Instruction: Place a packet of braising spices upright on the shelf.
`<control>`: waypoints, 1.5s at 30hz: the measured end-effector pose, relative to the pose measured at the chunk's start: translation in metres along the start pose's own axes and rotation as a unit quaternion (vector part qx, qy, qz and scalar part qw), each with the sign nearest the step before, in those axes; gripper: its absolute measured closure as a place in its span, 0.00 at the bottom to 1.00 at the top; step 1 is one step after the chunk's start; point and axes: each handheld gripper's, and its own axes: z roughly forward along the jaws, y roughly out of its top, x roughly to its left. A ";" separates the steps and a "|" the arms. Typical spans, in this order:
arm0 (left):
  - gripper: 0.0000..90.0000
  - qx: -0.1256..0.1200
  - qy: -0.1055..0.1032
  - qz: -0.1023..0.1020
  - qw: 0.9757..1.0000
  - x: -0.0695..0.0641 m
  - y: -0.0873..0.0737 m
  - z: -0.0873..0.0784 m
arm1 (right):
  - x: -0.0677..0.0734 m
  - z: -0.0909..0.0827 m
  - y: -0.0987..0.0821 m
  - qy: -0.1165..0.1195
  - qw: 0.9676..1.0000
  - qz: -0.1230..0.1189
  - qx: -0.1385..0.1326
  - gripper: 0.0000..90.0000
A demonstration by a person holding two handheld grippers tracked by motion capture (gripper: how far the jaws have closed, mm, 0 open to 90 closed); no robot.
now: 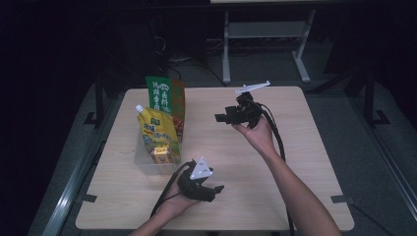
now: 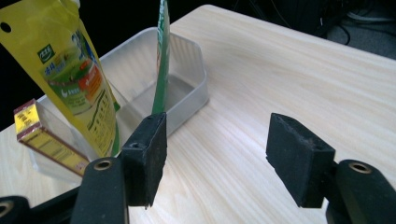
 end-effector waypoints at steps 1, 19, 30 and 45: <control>0.34 0.000 0.000 0.000 1.000 0.000 0.000 0.000 | 0.000 0.000 0.000 0.000 1.000 0.000 0.000 0.41; 0.32 -0.005 0.004 -0.004 1.000 0.003 -0.001 -0.003 | -0.014 -0.032 -0.035 -0.009 1.000 0.023 0.007 0.40; 0.32 -0.003 0.002 -0.003 1.000 0.003 -0.002 -0.002 | -0.016 -0.052 -0.060 -0.017 0.999 0.036 0.017 0.38; 0.32 -0.005 0.001 -0.008 1.000 0.004 -0.003 -0.002 | -0.020 -0.067 -0.094 -0.025 0.998 0.049 0.027 0.37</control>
